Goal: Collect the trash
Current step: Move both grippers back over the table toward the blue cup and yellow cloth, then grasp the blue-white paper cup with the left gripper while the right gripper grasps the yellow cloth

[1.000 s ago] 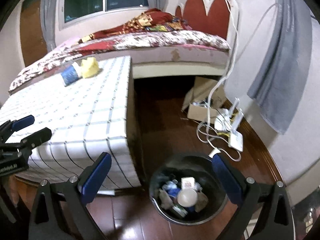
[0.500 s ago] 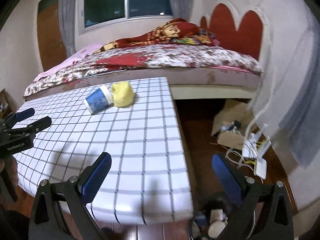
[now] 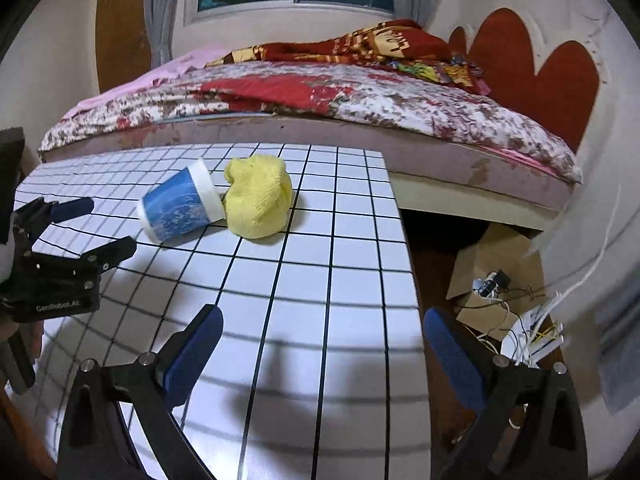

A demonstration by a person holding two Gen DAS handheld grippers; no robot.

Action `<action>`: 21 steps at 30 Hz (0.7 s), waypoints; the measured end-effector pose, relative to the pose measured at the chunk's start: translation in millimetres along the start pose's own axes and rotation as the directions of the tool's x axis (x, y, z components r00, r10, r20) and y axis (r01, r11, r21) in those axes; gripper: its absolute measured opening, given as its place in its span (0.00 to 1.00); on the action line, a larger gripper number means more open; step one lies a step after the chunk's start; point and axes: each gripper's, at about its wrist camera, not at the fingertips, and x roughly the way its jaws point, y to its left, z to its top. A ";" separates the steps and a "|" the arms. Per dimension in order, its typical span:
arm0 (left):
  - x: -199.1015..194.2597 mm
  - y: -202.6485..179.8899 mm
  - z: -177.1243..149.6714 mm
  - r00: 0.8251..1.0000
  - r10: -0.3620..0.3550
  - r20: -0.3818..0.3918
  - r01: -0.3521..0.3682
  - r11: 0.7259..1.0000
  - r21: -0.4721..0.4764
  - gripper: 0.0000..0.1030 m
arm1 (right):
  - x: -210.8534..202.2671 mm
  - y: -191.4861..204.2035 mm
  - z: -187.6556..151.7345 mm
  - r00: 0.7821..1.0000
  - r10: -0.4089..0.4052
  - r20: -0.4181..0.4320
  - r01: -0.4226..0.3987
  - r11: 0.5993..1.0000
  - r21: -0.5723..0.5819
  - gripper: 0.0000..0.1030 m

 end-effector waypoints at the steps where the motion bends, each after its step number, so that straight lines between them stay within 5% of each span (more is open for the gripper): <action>1: 5.5 -0.7 3.0 1.000 0.002 0.001 -0.002 1.000 0.011 0.89 | 8.4 0.7 2.3 1.000 0.001 -0.008 -0.001 1.000 -0.006 0.99; 7: 35.0 -4.4 16.2 1.000 -0.026 0.004 0.026 0.998 0.065 0.89 | 42.7 4.4 12.3 0.999 0.017 -0.038 -0.019 0.999 -0.041 0.99; 11: 45.2 -8.5 25.3 0.995 -0.099 -0.015 0.100 0.993 0.058 0.72 | 60.7 6.7 18.3 0.998 0.021 -0.057 -0.024 0.998 -0.061 0.99; 21: 37.2 9.7 21.9 0.994 -0.110 0.012 0.110 0.994 -0.016 0.60 | 75.6 25.3 33.8 0.995 0.077 -0.056 -0.080 0.995 -0.064 0.99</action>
